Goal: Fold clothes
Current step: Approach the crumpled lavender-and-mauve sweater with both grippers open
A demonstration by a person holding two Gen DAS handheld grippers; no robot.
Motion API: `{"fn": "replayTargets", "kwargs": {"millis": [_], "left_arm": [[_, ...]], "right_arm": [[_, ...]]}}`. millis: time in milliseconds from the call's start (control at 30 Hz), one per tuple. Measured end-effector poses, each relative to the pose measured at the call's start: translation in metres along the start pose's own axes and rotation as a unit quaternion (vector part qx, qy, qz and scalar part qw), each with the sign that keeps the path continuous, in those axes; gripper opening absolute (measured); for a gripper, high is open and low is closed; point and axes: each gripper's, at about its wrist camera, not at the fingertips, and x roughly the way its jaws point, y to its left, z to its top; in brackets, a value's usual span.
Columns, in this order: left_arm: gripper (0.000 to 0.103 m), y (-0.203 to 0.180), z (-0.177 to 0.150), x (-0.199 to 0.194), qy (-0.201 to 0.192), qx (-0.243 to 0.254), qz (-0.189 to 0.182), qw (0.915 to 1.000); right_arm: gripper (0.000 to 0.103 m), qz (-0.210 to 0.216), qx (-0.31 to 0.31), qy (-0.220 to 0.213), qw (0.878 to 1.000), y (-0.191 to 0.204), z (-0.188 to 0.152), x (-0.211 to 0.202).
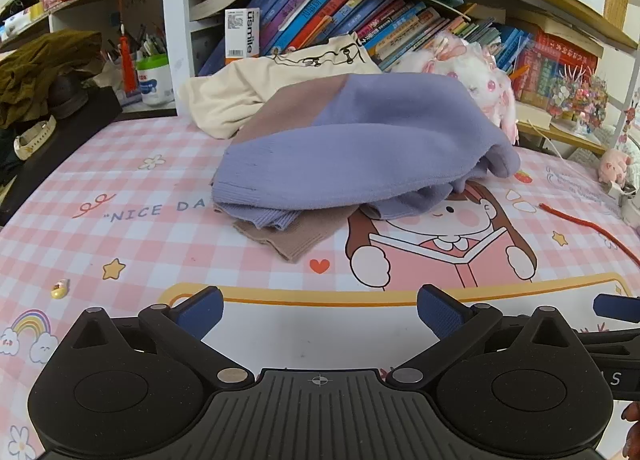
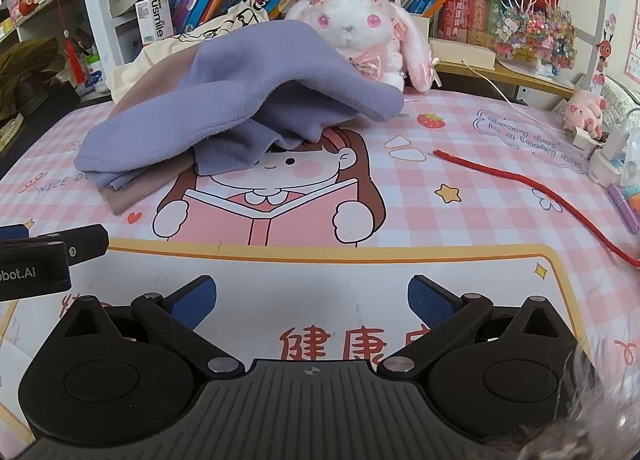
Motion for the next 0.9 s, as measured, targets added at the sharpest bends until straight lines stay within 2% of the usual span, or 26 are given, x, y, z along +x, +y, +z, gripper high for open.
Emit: {"fn": "replayTargets", "kwargs": {"millis": [567,900], "left_arm": [[0.103,0.0010,-0.0005,-0.0036,-0.005,-0.001,-0.004,1.0000],[0.103,-0.0053,0.0000,-0.0022,-0.002,0.017,0.019,0.9997]], "right_arm": [[0.103,0.001,0.001,0.002,1.000,-0.0001,-0.0008,-0.0016],[0.103,0.012,-0.001,0.001,1.000,0.0004,-0.0003,-0.0011]]}}
